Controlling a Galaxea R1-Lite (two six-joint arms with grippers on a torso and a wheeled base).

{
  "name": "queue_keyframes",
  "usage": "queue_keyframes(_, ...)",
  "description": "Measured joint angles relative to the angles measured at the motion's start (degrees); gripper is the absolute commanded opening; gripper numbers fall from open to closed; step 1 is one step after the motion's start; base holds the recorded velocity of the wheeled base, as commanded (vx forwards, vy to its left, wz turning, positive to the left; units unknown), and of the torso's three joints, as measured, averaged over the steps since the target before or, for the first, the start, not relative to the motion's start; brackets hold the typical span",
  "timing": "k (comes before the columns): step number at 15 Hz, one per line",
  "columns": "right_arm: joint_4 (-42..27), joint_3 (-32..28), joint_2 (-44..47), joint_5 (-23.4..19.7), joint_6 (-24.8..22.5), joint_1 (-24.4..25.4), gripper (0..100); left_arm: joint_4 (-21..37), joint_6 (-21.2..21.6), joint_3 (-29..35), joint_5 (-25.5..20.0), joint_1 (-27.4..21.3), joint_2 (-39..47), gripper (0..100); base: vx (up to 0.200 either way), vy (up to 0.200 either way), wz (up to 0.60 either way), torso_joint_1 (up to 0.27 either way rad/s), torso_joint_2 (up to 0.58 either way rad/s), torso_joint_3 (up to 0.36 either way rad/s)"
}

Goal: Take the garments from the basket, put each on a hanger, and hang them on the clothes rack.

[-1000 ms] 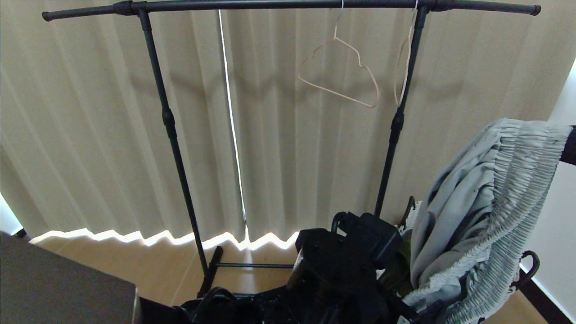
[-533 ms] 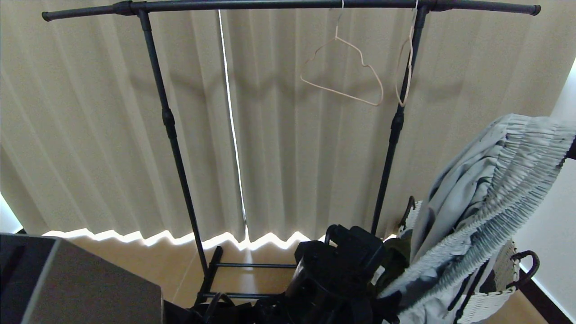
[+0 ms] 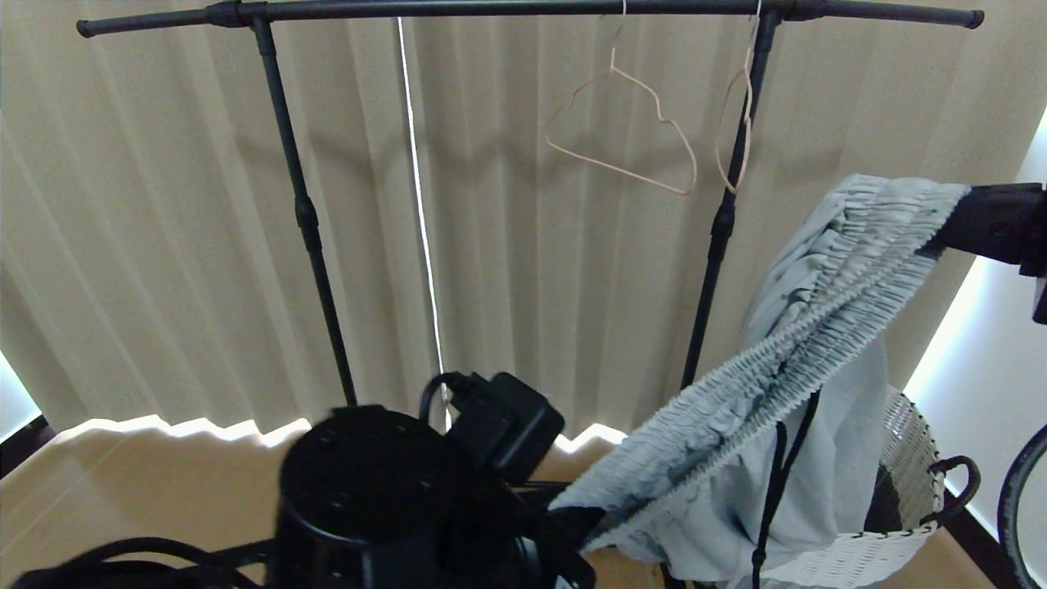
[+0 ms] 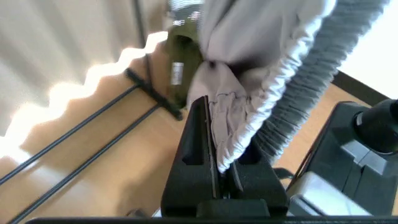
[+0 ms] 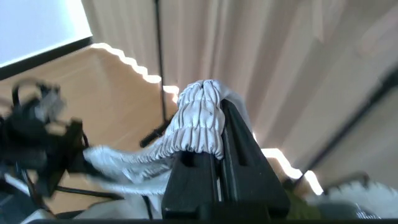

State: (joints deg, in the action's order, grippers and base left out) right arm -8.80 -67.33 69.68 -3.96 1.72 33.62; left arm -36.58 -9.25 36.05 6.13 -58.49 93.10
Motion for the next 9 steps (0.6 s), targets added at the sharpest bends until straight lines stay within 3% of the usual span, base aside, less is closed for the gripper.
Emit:
queue_keyframes(3,0.68,-4.45,3.46,-0.02,0.05,1.93,0,16.34,0.17,6.58,-3.49,5.4,-10.61,0,0.0,0.0,0.0,0.0,0.0,0.0)
queue_keyframes(9,1.56,-17.32,9.56,0.05,0.84,3.06,0,33.94,1.16,29.96,-5.49,15.12,-18.24,0,0.0,0.0,0.0,0.0,0.0,0.0)
